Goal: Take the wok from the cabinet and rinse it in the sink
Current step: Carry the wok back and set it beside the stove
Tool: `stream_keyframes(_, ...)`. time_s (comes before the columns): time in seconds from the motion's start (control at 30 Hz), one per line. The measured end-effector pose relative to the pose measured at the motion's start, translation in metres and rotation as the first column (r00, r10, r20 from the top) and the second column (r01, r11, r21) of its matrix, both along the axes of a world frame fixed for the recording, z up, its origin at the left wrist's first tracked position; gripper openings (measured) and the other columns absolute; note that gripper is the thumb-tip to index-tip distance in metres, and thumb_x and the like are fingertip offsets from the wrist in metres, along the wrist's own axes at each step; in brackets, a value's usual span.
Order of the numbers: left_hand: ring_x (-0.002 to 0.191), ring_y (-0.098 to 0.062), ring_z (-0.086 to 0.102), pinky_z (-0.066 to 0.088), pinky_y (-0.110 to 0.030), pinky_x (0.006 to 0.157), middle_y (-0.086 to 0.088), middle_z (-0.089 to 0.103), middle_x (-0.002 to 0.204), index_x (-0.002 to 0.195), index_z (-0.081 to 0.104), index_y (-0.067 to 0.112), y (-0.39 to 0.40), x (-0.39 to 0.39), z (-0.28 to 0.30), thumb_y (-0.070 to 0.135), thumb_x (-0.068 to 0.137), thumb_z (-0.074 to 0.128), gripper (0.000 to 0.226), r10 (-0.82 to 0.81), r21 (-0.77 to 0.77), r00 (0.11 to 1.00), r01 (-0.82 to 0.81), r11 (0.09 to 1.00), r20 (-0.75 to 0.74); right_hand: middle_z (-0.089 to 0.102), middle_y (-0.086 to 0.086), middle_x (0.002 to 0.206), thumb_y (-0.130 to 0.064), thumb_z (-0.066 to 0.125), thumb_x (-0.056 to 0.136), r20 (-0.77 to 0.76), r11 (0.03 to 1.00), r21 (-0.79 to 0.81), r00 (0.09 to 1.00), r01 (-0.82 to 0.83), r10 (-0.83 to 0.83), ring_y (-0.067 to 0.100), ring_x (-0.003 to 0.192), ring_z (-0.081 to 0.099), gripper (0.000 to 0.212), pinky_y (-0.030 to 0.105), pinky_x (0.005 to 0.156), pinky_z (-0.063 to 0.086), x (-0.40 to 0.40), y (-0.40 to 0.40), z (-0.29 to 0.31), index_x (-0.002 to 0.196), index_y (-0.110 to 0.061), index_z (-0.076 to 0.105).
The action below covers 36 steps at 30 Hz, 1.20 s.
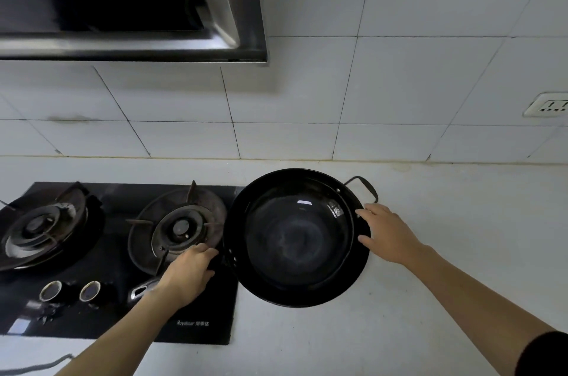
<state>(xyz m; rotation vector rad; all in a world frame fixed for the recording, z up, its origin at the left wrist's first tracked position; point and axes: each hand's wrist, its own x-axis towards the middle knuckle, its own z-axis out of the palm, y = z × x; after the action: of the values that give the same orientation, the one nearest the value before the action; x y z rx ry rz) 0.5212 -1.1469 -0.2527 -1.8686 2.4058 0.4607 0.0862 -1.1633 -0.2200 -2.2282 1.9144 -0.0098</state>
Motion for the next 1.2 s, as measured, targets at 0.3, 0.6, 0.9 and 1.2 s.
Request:
stream_keyframes(0.3, 0.102, -0.024, 0.058, 0.050, -0.035, 0.082, 0.000, 0.055, 0.110, 0.124, 0.055, 0.020, 0.065, -0.036, -0.001, 0.026, 0.081, 0.065, 0.045, 0.088, 0.028, 0.993, -0.086, 0.996, -0.077, 0.039, 0.007, 0.146, -0.040, 0.059, 0.091, 0.016, 0.999, 0.045, 1.000, 0.012, -0.013, 0.025, 0.139, 0.029, 0.059, 0.037, 0.109, 0.034, 0.044, 0.047, -0.024, 0.141, -0.014, 0.041)
stream_keyframes(0.6, 0.085, -0.012, 0.057, 0.048, -0.021, 0.073, 0.004, 0.058, 0.094, 0.104, 0.064, 0.023, 0.104, -0.056, -0.006, 0.023, 0.069, 0.068, 0.035, 0.126, 0.030, 0.934, -0.123, 0.992, -0.336, 0.036, 0.007, 0.148, -0.040, 0.062, 0.089, 0.127, 0.970, 0.029, 0.962, 0.242, -0.243, 0.023, 0.141, 0.025, 0.051, 0.036, 0.106, 0.040, 0.087, 0.109, -0.031, 0.130, -0.012, 0.050)
stream_keyframes(0.9, 0.077, -0.006, 0.060, 0.054, -0.020, 0.070, 0.010, 0.062, 0.089, 0.096, 0.065, 0.027, 0.131, -0.088, -0.017, 0.032, 0.058, 0.080, 0.041, 0.270, 0.218, 0.778, -0.175, 0.960, -0.567, 0.021, 0.012, 0.158, -0.038, 0.065, 0.089, 0.371, 0.903, 0.094, 0.827, 0.419, -0.422, 0.024, 0.145, 0.023, 0.074, 0.034, 0.114, 0.028, 0.150, 0.161, -0.036, 0.146, -0.005, 0.031)
stream_keyframes(1.2, 0.070, -0.009, 0.064, 0.056, -0.026, 0.068, 0.004, 0.070, 0.079, 0.090, 0.072, 0.022, 0.136, -0.090, -0.012, 0.009, 0.088, 0.060, 0.018, 0.289, 0.294, 0.660, -0.107, 0.950, -0.693, 0.041, 0.003, 0.143, -0.038, 0.073, 0.082, 0.532, 0.867, 0.200, 0.693, 0.457, -0.487, 0.016, 0.121, 0.049, 0.074, 0.027, 0.099, 0.045, 0.185, 0.183, -0.032, 0.143, -0.015, 0.038)
